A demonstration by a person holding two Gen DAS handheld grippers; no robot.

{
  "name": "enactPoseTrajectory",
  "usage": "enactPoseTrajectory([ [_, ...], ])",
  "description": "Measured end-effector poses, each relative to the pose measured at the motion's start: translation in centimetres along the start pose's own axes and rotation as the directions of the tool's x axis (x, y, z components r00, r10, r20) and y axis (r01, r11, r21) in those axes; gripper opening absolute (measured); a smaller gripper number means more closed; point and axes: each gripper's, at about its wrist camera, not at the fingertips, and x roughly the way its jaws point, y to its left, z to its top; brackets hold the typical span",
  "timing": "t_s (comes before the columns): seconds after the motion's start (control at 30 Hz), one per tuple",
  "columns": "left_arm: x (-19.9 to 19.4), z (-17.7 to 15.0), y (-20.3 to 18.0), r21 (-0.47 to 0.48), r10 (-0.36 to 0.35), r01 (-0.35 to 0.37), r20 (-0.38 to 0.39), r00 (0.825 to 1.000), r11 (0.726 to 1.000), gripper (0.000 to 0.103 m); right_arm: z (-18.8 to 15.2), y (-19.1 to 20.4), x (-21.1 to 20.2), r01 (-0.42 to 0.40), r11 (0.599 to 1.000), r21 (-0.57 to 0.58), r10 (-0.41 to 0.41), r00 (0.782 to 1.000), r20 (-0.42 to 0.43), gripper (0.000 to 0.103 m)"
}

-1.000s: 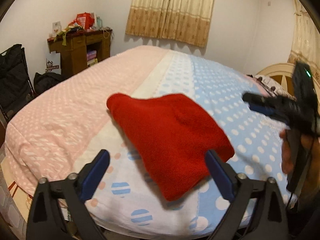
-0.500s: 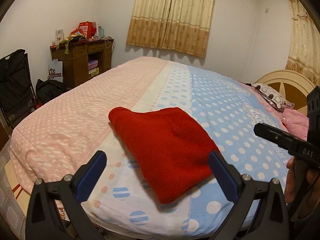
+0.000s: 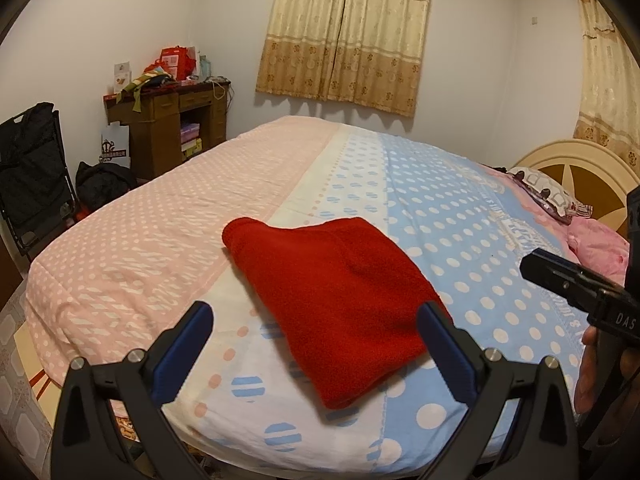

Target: Fold small clothes

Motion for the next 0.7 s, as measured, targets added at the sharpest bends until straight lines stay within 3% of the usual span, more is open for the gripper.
enactPoseTrajectory([
  [0.53,0.3,0.2,0.5,-0.012,0.014,-0.015,-0.028,0.999,1.000,0.103,-0.2,0.3,-0.5,-0.001,1.000,-0.005,0.001,1.000,0.020,0.079],
  [0.7,-0.2,0.5,0.8,-0.016,0.028,-0.028,-0.005,1.000,0.999,0.103,-0.2,0.5,-1.0,-0.002,1.000,-0.005,0.002,0.999,0.042,0.079],
])
